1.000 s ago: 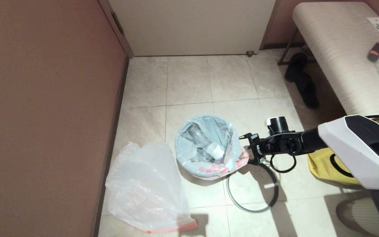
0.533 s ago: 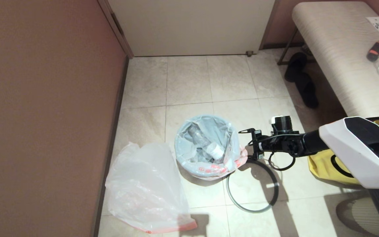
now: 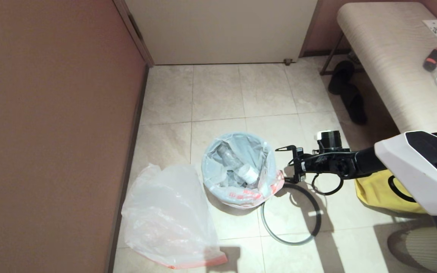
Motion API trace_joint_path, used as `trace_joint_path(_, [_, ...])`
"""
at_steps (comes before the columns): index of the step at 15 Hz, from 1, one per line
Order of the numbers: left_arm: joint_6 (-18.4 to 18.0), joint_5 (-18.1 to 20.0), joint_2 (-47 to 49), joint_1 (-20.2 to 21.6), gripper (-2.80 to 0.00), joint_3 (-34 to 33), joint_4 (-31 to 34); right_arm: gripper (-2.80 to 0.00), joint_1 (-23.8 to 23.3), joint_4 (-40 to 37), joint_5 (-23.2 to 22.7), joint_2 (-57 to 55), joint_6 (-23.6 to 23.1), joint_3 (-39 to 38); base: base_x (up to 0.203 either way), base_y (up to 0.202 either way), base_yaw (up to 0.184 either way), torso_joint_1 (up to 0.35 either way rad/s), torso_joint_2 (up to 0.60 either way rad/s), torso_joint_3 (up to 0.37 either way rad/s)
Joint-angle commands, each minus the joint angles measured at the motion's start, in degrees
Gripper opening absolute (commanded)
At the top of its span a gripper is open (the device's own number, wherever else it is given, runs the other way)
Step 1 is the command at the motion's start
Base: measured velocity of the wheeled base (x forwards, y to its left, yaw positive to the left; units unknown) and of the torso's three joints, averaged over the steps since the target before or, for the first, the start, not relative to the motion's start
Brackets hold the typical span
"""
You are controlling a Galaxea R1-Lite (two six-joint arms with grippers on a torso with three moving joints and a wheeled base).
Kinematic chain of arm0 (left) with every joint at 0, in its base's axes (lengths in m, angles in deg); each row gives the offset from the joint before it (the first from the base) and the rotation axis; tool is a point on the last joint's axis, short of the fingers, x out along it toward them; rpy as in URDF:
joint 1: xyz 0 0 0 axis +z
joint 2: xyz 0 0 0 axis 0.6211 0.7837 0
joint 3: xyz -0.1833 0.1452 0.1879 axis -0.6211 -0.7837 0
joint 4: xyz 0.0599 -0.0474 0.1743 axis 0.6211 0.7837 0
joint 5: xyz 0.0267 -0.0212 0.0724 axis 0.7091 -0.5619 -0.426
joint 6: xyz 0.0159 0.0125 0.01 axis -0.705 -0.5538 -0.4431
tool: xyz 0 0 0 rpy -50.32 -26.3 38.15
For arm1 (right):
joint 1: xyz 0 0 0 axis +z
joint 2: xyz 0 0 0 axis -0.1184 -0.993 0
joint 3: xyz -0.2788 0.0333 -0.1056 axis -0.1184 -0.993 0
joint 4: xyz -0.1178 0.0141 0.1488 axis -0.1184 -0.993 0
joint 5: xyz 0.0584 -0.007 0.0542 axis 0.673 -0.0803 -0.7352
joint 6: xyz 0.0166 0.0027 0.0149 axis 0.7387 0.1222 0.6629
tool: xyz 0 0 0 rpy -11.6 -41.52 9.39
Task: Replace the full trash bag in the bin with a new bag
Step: Place the trash bag on the floor
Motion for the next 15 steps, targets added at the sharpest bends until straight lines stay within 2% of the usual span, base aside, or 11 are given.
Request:
trace_joint_path(1, [0.0,0.02,0.07,0.03,-2.8,0.01,0.03,0.0,-0.02,0.14,-0.19,0.23,0.27,-0.1,0.0,0.0,0.0,0.0,0.0,0.0])
trace_joint_path(2, [0.0,0.02,0.07,0.03,-2.8,0.01,0.03,-1.95,0.1,0.32,-0.21,-0.01,0.15,-0.1,0.0,0.0,0.0,0.0,0.0,0.0])
trace_joint_path(3, [0.0,0.02,0.07,0.03,-2.8,0.01,0.03,-2.8,0.49,0.3,-0.16,-0.51,0.06,-0.08,0.0,0.0,0.0,0.0,0.0,0.0])
trace_joint_path(10, [0.0,0.02,0.07,0.03,-2.8,0.01,0.03,-2.8,2.19,-0.46,0.48,-0.54,-0.01,-2.19,0.0,0.0,0.0,0.0,0.0,0.0])
trace_joint_path(15, [0.0,0.02,0.07,0.03,-2.8,0.01,0.03,-2.8,1.27,-3.56,-0.48,2.44,-1.02,-5.21,0.0,0.0,0.0,0.0,0.0,0.0])
